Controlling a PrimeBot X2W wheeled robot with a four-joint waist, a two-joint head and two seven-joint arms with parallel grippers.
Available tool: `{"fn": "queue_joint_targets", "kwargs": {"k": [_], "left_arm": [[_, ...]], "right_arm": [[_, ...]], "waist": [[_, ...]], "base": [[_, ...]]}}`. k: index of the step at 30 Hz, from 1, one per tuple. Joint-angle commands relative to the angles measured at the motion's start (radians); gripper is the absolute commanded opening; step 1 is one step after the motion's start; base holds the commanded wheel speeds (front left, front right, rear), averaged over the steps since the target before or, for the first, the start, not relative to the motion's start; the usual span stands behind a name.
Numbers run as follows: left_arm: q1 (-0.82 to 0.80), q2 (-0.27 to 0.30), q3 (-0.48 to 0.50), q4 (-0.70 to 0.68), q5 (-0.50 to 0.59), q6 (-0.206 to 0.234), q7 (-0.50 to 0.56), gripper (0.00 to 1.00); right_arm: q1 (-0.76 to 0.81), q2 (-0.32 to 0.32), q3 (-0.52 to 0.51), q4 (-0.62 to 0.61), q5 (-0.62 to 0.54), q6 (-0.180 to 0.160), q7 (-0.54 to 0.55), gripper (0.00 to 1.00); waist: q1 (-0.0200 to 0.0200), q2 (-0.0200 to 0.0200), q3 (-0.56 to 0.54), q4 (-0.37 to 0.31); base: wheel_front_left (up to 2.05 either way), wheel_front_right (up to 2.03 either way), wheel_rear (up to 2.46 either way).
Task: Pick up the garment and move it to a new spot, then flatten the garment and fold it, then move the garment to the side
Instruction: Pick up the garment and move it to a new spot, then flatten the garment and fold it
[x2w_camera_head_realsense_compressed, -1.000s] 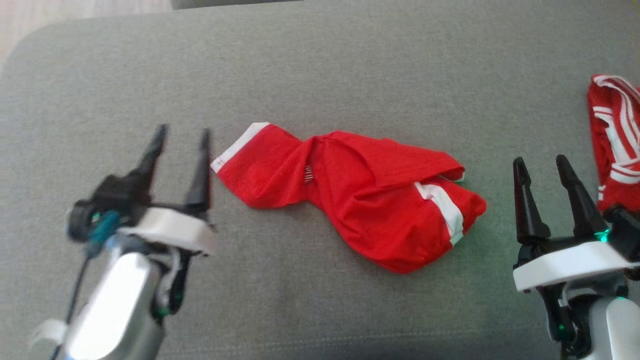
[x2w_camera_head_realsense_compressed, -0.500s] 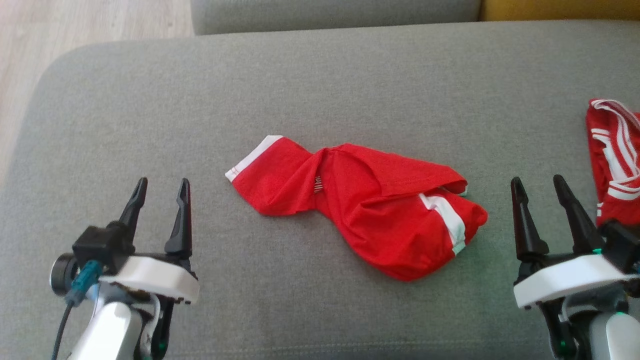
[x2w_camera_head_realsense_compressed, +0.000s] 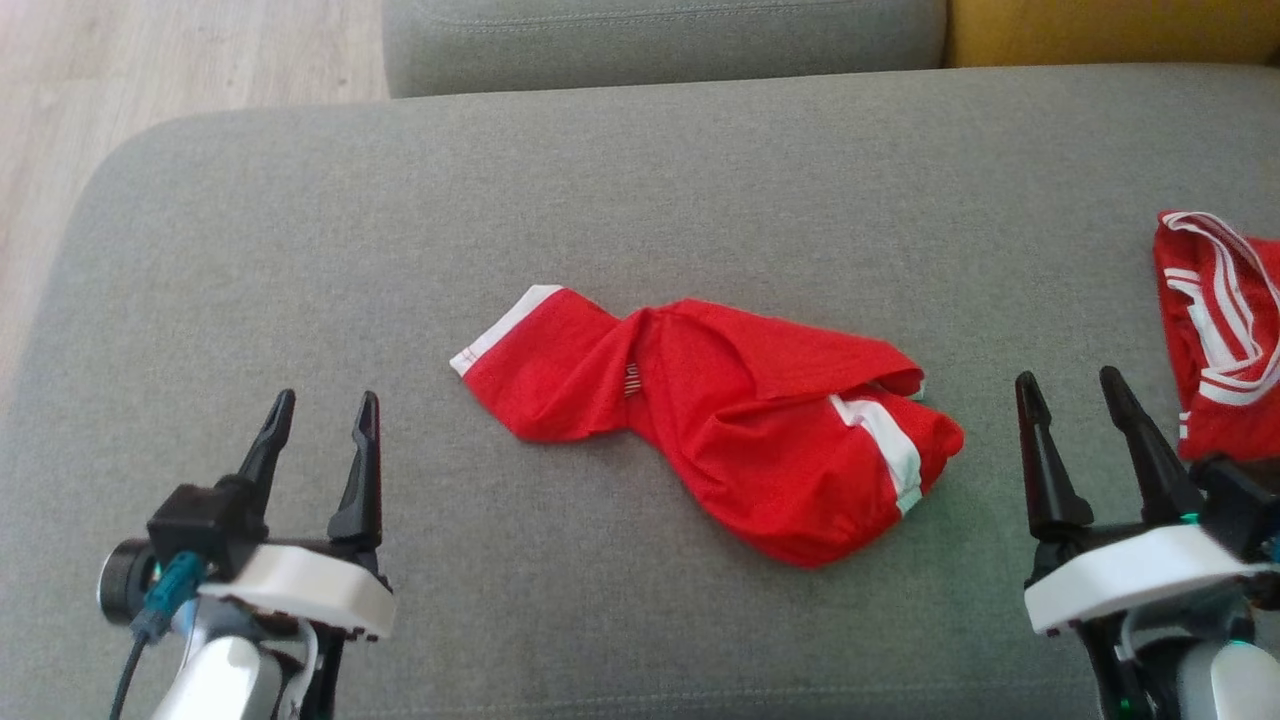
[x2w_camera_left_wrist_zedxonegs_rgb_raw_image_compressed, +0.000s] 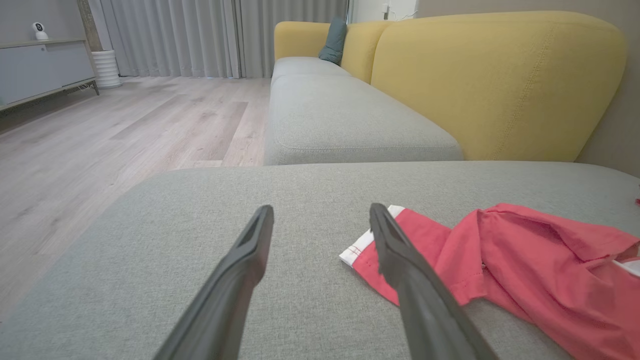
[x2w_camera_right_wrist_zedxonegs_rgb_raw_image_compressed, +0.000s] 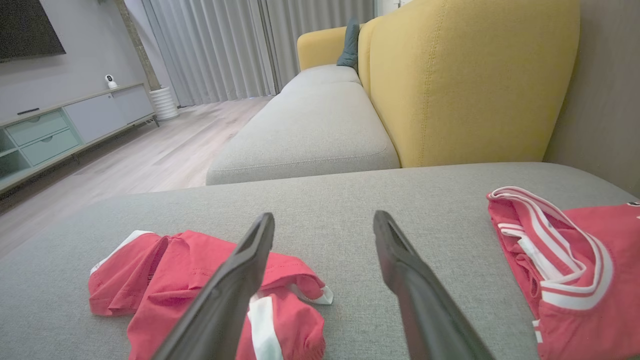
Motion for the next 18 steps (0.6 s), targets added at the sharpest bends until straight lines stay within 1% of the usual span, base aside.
{"fn": "queue_joint_targets", "kwargs": {"k": [1,18], "left_arm": [[-0.036,0.03,0.036,-0.034,-0.003,0.004,-0.004,1.0],[-0.049,0.043,0.025,-0.04,0.005,0.01,-0.003,1.0]], "right_arm": [[-0.015,-0.005,0.025,-0.045,0.006,-0.001,0.002,1.0],[-0.018,-0.005,0.021,-0.047,0.012,-0.001,0.002,1.0]], "waist": [[0.0,-0.0001,0.002,0.0],[0.0,-0.0001,0.012,0.002]], "base": [[0.0,0.0,0.0],[0.0,0.0,0.0]]}}
